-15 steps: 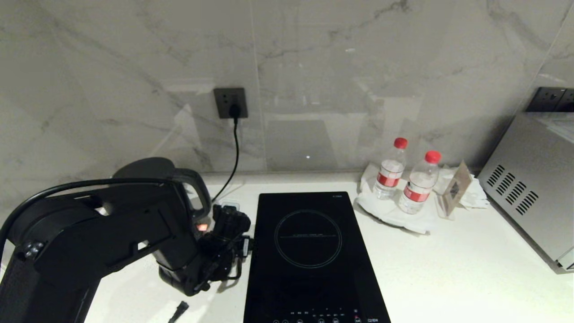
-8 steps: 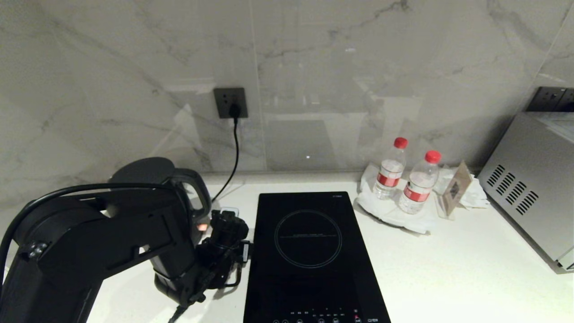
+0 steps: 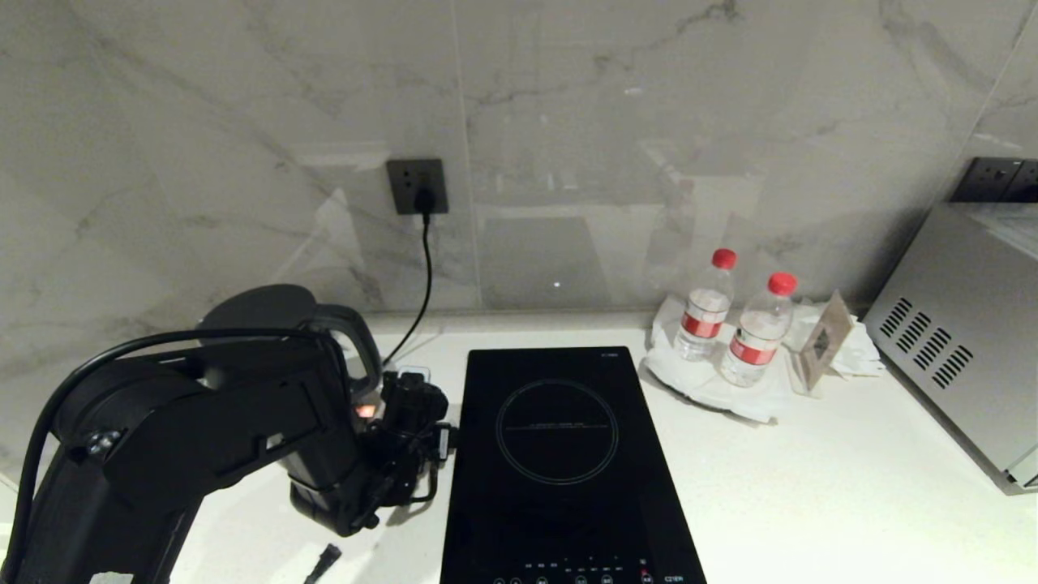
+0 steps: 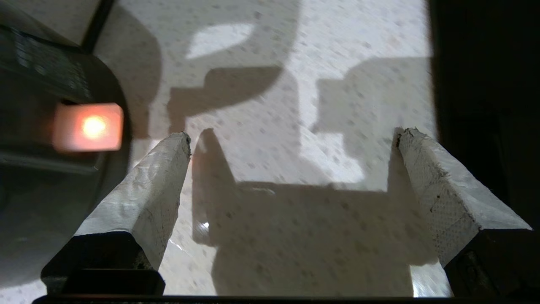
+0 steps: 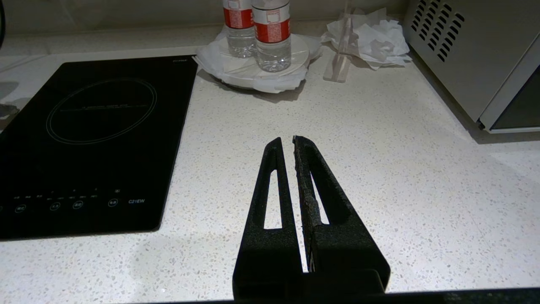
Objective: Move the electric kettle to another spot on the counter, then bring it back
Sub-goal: Finish boiling water
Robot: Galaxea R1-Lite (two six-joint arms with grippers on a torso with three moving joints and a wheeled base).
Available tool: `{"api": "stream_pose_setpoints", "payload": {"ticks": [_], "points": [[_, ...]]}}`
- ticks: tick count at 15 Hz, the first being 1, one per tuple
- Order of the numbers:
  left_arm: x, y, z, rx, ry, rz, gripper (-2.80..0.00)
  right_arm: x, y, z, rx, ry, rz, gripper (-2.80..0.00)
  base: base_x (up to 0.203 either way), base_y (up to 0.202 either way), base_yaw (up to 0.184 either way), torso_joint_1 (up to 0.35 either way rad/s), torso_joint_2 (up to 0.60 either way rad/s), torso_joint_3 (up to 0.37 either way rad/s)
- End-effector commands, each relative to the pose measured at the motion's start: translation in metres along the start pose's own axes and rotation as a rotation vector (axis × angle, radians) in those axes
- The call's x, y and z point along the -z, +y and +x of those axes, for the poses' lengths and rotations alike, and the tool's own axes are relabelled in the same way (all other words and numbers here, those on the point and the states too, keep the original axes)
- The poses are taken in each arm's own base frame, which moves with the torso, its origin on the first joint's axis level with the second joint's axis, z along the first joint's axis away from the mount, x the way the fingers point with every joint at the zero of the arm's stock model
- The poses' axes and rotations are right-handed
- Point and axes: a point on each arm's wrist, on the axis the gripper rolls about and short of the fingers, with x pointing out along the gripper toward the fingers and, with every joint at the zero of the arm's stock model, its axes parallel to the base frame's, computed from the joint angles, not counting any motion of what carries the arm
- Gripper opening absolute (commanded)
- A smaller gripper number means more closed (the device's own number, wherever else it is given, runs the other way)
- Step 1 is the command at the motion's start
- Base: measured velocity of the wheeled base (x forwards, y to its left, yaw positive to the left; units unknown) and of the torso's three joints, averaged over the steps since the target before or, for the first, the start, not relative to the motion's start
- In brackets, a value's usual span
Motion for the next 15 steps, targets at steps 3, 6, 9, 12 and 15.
{"api": "stream_pose_setpoints", "payload": {"ticks": [3, 6, 9, 12, 15], "points": [[-0.005, 0.004, 0.007, -0.018, -0.016, -0.019, 0.00, 0.000, 0.000, 0.000, 0.000, 0.000, 0.000, -2.80, 0.000, 0.000, 0.000, 0.000, 0.00, 0.000], [-0.010, 0.006, 0.004, -0.017, -0.028, -0.025, 0.00, 0.000, 0.000, 0.000, -0.001, 0.000, -0.001, -2.80, 0.000, 0.000, 0.000, 0.000, 0.00, 0.000], [-0.017, 0.007, -0.001, -0.014, -0.045, -0.033, 0.00, 0.000, 0.000, 0.000, -0.002, 0.000, 0.000, -2.80, 0.000, 0.000, 0.000, 0.000, 0.00, 0.000], [-0.017, 0.006, -0.005, -0.009, -0.039, -0.027, 0.00, 0.000, 0.000, 0.000, -0.001, 0.000, 0.000, -2.80, 0.000, 0.000, 0.000, 0.000, 0.00, 0.000], [-0.010, 0.005, -0.006, -0.006, -0.020, -0.013, 0.00, 0.000, 0.000, 0.000, -0.001, 0.000, 0.000, -2.80, 0.000, 0.000, 0.000, 0.000, 0.00, 0.000]]}}
